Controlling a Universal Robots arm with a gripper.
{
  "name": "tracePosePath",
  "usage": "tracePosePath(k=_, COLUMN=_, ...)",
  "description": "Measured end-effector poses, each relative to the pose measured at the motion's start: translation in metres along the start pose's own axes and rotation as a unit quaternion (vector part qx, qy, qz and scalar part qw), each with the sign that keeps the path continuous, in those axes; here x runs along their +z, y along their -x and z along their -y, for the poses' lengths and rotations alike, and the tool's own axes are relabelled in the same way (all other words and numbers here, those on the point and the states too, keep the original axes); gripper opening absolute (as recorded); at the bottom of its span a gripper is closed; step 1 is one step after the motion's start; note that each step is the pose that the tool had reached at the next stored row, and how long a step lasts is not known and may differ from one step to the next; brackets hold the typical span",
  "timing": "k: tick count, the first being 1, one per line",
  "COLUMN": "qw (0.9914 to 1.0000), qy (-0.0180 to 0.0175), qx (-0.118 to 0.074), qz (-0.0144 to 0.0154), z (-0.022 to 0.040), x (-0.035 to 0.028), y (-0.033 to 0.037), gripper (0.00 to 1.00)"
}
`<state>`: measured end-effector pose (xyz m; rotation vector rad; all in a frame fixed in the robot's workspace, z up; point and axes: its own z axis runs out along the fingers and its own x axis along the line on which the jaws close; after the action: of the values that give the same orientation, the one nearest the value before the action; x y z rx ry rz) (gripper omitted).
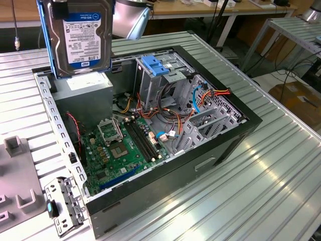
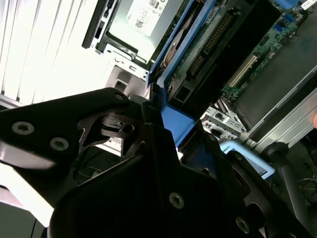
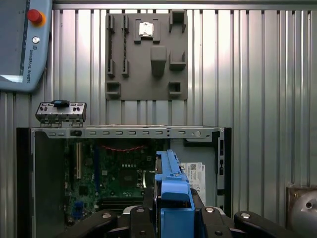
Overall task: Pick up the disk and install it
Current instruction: 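Pick up the disk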
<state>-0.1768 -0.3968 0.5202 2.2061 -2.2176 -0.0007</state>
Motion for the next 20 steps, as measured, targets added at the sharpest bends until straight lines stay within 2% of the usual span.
tracePosePath(k=4, qw=1.0, qy=0.0, qx=0.0, qz=0.0001, z=0.0095, x=0.0, y=-0.0008, gripper=0.37)
tracePosePath(k=9, qw=1.0, qy=0.0, qx=0.0, qz=0.0, z=0.0129, x=0.0007, y=-0.0052, gripper=0.37)
tracePosePath(k=20, qw=1.0, qy=0.0, qx=0.0, qz=0.0, z=0.0211, x=0.0013, y=-0.0062, gripper=0.37)
